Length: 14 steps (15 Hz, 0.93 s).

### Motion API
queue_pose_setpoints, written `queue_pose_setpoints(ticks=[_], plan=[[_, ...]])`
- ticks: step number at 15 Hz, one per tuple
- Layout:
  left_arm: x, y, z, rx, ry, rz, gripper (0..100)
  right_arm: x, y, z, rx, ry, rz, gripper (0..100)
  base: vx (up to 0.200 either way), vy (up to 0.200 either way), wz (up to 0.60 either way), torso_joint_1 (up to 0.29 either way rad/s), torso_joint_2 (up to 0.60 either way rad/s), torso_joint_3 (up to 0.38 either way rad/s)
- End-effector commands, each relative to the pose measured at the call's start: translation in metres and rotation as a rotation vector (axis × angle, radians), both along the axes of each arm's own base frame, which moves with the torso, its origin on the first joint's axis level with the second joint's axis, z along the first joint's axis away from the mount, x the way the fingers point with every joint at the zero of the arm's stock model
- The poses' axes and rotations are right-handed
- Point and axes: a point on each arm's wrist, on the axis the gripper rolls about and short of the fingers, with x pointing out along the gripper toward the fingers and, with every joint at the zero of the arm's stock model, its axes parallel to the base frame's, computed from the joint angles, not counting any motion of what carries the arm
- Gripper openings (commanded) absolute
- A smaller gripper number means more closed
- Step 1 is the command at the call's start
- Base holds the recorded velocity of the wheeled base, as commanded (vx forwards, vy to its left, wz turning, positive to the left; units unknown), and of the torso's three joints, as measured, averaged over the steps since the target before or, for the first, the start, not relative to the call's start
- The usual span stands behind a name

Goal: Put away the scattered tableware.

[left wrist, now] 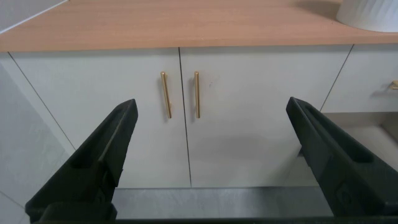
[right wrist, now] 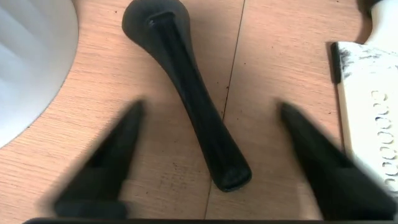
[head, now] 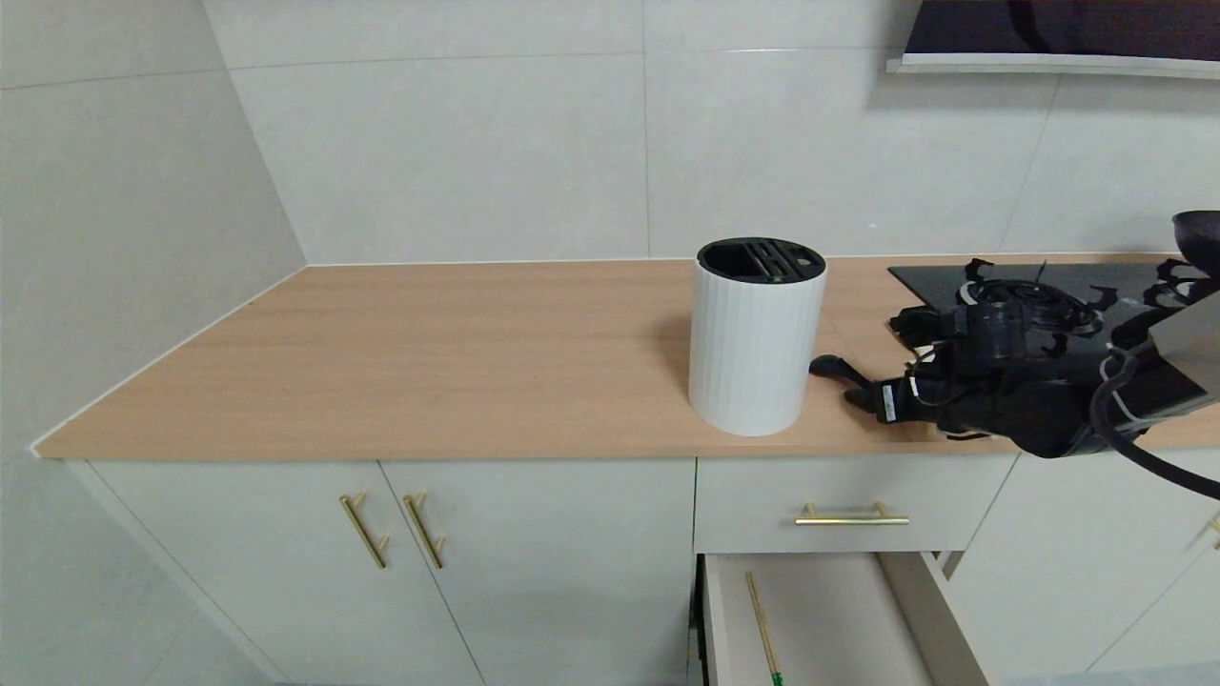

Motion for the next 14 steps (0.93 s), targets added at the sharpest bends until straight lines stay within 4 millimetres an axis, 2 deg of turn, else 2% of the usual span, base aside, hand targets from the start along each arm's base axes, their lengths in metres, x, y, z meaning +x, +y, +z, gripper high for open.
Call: queue_pose_setpoints(ticks=[1, 10, 14], plan=[[0.0, 0.0, 0.0, 0.0, 0.001, 0.0, 100, -0.001, 0.0, 0.002, 0.002, -0.003, 0.001, 0, 0.0, 0.0, 0.0, 0.0, 0.0, 0.0], [0.0, 0.0, 0.0, 0.0, 0.001, 0.0, 100, -0.002, 0.002, 0.005, 0.011, -0.006, -0.002, 0, 0.0, 0.0, 0.0, 0.0, 0.0, 0.0], [0.0, 0.0, 0.0, 0.0, 0.001, 0.0, 100, -0.017, 0.005, 0.026, 0.059, -0.01, -0.042, 0, 0.0, 0.0, 0.0, 0.0, 0.0, 0.0]])
